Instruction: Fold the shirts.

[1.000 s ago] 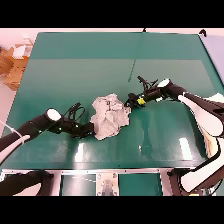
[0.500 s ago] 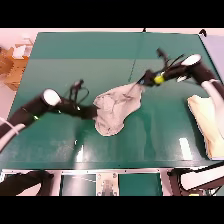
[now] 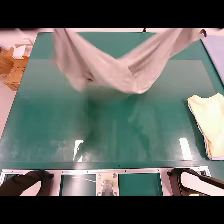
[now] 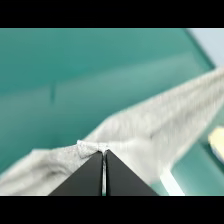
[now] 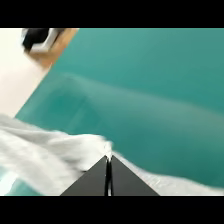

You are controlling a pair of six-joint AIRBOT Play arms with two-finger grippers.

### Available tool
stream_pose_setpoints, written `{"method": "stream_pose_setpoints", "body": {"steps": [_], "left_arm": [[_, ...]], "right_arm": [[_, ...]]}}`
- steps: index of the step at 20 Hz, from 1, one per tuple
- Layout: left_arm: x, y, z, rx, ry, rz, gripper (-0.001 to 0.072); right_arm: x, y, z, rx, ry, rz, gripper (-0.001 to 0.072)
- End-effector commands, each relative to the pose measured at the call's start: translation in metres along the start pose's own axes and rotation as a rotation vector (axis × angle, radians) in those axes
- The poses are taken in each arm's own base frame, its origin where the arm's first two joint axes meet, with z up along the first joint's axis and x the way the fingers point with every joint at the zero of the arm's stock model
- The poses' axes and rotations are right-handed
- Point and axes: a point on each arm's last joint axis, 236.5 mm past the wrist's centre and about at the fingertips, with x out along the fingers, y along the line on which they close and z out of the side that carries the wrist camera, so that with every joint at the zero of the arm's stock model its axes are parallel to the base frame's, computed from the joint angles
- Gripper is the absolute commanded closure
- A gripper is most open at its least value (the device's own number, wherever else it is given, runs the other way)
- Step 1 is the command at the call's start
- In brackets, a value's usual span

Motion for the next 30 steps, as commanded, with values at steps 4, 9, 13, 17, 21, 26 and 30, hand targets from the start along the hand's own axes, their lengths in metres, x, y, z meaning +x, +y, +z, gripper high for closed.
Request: {"method": "stream_pose_setpoints", "body": {"steps": [4,9,13,17,21,26,30], "left_arm": [[-0.131,-0.006,0.080,0.156,-0.276,0.200,0.0686],[-0.104,0.066,0.019,0.147,-0.029,0.433,0.0685],[-0.036,0.102,-0.048,0.107,0.197,0.438,0.0685],[0.045,0.145,-0.172,0.032,0.538,0.423,0.0685],[0.110,0.190,-0.308,0.007,0.836,0.403,0.0686],[0.180,0.231,-0.360,0.016,0.919,0.391,0.0685],[0.165,0.271,-0.315,-0.010,0.897,0.474,0.0207]], "right_arm": [[-0.154,0.056,0.077,-0.220,-0.419,-0.325,0.0700],[-0.150,0.039,0.072,-0.181,-0.406,-0.338,0.0700],[-0.078,-0.030,0.024,0.002,-0.217,-0.267,0.0700],[0.032,-0.119,-0.085,0.227,0.038,-0.215,0.0699],[0.126,-0.188,-0.225,0.463,0.292,-0.218,0.0699],[0.166,-0.232,-0.305,0.616,0.431,-0.231,0.0621],[0.133,-0.240,-0.288,0.657,0.432,-0.215,0.0355]]}}
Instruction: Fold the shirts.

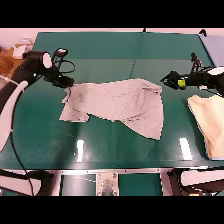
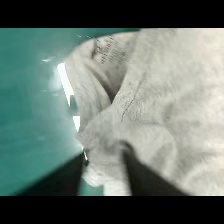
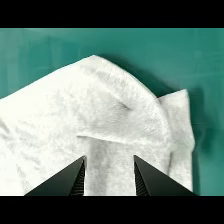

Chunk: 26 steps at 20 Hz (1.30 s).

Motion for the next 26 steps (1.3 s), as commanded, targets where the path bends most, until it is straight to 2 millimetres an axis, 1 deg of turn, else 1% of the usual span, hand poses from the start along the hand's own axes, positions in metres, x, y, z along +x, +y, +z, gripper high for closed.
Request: {"method": "stream_pose_setpoints", "body": {"steps": [1,2,3,4,5,7,8,10,11,12,13,15,16,17,18,19,21,22,23,24,25,26], "left_arm": [[-0.016,0.047,0.008,-0.040,0.034,0.050,0.0210],[-0.027,0.064,0.000,-0.077,0.067,0.052,0.0210],[-0.031,0.075,-0.012,-0.123,0.105,0.030,0.0209],[-0.031,0.077,-0.024,-0.166,0.143,-0.022,0.0210],[-0.029,0.069,-0.038,-0.201,0.183,-0.115,0.0210],[-0.020,0.043,-0.062,-0.224,0.244,-0.310,0.0210],[-0.012,0.033,-0.073,-0.226,0.267,-0.371,0.0210],[0.012,0.023,-0.098,-0.198,0.306,-0.397,0.0211],[0.027,0.020,-0.107,-0.182,0.303,-0.399,0.0211],[0.039,0.016,-0.110,-0.167,0.282,-0.400,0.0211],[0.048,0.016,-0.107,-0.158,0.244,-0.392,0.0211],[0.056,0.020,-0.086,-0.164,0.149,-0.372,0.0211],[0.058,0.020,-0.075,-0.164,0.102,-0.374,0.0211],[0.058,0.018,-0.069,-0.169,0.075,-0.383,0.0212],[0.058,0.018,-0.066,-0.160,0.064,-0.388,0.0220],[0.059,0.019,-0.065,-0.157,0.057,-0.383,0.0220],[0.061,0.023,-0.060,-0.151,0.031,-0.368,0.0220],[0.062,0.024,-0.056,-0.155,0.017,-0.361,0.0220],[0.062,0.025,-0.054,-0.157,0.008,-0.357,0.0220],[0.062,0.025,-0.054,-0.156,0.006,-0.357,0.0221],[0.062,0.024,-0.054,-0.157,0.008,-0.360,0.0246],[0.062,0.023,-0.055,-0.153,0.013,-0.363,0.0398]], "right_arm": [[-0.026,-0.016,-0.007,0.066,0.057,0.023,0.0362],[-0.040,-0.020,-0.013,0.080,0.075,0.028,0.0362],[-0.051,-0.026,-0.025,0.101,0.096,0.028,0.0364],[-0.058,-0.032,-0.042,0.130,0.113,0.021,0.0395],[-0.061,-0.036,-0.062,0.160,0.125,0.011,0.0437],[-0.068,-0.045,-0.109,0.218,0.145,-0.015,0.0431],[-0.070,-0.047,-0.134,0.262,0.150,-0.023,0.0420],[-0.071,-0.052,-0.179,0.328,0.154,-0.044,0.0421],[-0.069,-0.053,-0.200,0.348,0.156,-0.051,0.0421],[-0.066,-0.051,-0.221,0.366,0.167,-0.053,0.0420],[-0.064,-0.049,-0.239,0.382,0.182,-0.048,0.0421],[-0.058,-0.047,-0.274,0.417,0.221,-0.043,0.0420],[-0.055,-0.047,-0.287,0.433,0.241,-0.041,0.0419],[-0.052,-0.046,-0.298,0.452,0.259,-0.037,0.0418],[-0.049,-0.045,-0.304,0.475,0.263,-0.026,0.0402],[-0.048,-0.043,-0.302,0.487,0.253,-0.014,0.0374],[-0.047,-0.041,-0.301,0.494,0.248,-0.005,0.0374],[-0.047,-0.041,-0.301,0.494,0.249,-0.006,0.0360],[-0.047,-0.041,-0.301,0.503,0.249,-0.007,0.0317],[-0.047,-0.041,-0.301,0.510,0.249,-0.008,0.0301],[-0.047,-0.042,-0.300,0.509,0.243,-0.012,0.0301],[-0.047,-0.043,-0.298,0.508,0.236,-0.016,0.0301]]}}
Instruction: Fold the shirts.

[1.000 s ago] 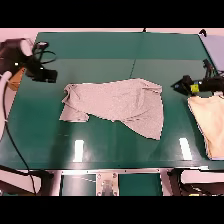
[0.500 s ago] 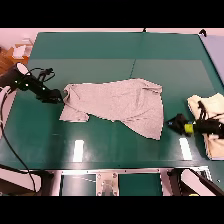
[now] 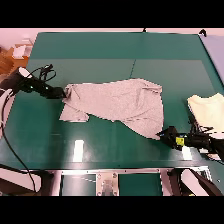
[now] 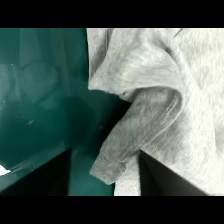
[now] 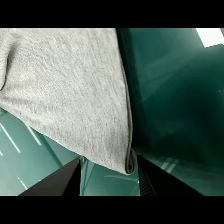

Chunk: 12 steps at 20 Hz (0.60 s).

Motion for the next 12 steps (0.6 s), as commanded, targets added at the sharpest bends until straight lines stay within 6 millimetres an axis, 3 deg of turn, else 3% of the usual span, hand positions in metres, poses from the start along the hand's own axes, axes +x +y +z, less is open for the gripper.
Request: {"method": "stream_pose_setpoints", "body": {"steps": [1,7,12], "left_arm": [[0.001,-0.002,0.004,0.012,-0.018,-0.004,0.0473],[0.009,-0.022,0.007,0.072,-0.017,-0.014,0.0476],[0.009,0.000,0.001,0.126,0.017,0.077,0.0488]], "right_arm": [[0.001,-0.001,0.001,0.013,-0.012,0.000,0.0301],[0.001,-0.001,0.001,0.013,-0.011,0.000,0.0298],[0.003,-0.003,0.000,0.022,-0.014,-0.002,0.0231]]}}
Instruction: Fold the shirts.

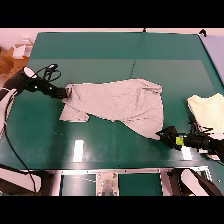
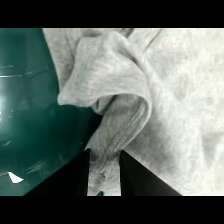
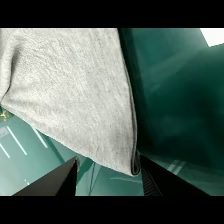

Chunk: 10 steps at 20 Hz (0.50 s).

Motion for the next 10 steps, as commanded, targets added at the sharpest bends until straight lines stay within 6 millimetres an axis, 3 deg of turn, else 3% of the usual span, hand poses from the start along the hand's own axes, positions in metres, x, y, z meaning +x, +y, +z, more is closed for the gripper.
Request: {"method": "stream_pose_setpoints", "body": {"steps": [1,2,5,8,9,10], "left_arm": [[0.001,0.013,-0.002,0.041,0.010,0.063,0.0628],[0.000,0.015,0.002,0.039,-0.005,0.071,0.0683],[0.000,0.016,0.008,0.014,-0.032,0.076,0.0685],[-0.007,0.004,0.003,0.018,0.014,0.031,0.0686],[-0.014,-0.002,0.004,0.029,0.031,0.015,0.0687],[-0.025,-0.008,0.007,0.044,0.045,-0.002,0.0687]], "right_arm": [[0.003,-0.006,0.000,0.019,-0.008,-0.014,0.0231],[0.005,-0.009,-0.002,0.031,-0.009,-0.018,0.0231],[0.009,-0.011,0.002,0.045,-0.039,-0.018,0.0248],[0.016,0.010,0.003,0.009,-0.047,0.030,0.0646],[0.019,0.016,0.000,-0.030,-0.034,0.036,0.0699],[0.021,0.021,-0.003,-0.057,-0.023,0.036,0.0700]]}}
